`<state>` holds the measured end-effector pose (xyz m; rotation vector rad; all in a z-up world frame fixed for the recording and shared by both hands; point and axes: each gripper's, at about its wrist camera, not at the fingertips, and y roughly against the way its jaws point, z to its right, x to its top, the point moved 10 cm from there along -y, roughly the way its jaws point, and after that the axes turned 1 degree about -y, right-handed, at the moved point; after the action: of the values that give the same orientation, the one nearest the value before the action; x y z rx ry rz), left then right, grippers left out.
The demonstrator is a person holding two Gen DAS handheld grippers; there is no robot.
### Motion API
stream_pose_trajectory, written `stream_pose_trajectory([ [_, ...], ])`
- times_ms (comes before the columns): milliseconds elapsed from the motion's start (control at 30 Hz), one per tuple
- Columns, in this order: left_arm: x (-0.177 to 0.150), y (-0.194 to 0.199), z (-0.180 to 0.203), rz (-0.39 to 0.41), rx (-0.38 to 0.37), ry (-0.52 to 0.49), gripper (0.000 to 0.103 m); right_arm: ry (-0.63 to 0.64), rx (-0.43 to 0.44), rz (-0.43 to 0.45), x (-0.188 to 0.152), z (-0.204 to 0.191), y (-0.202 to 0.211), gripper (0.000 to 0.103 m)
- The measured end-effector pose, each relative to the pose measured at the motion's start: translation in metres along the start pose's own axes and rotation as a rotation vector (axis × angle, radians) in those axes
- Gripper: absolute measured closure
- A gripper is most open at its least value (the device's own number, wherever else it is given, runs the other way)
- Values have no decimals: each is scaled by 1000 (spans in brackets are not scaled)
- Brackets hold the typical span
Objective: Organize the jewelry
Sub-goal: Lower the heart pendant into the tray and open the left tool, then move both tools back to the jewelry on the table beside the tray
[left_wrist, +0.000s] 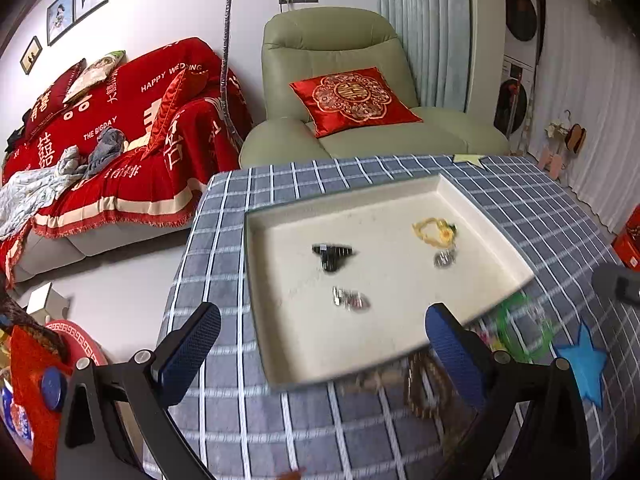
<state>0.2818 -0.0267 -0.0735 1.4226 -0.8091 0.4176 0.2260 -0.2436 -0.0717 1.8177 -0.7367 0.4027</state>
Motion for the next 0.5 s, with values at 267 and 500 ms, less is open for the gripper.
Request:
stream_pose_trajectory([
  [267,-69,16,23,-97,-96,-87,0,-22,-42,-82,-39,25,1,0],
  [500,-116,21,51,-158,-145,-136,0,-40,-87,-163,-73,46,-9,0],
])
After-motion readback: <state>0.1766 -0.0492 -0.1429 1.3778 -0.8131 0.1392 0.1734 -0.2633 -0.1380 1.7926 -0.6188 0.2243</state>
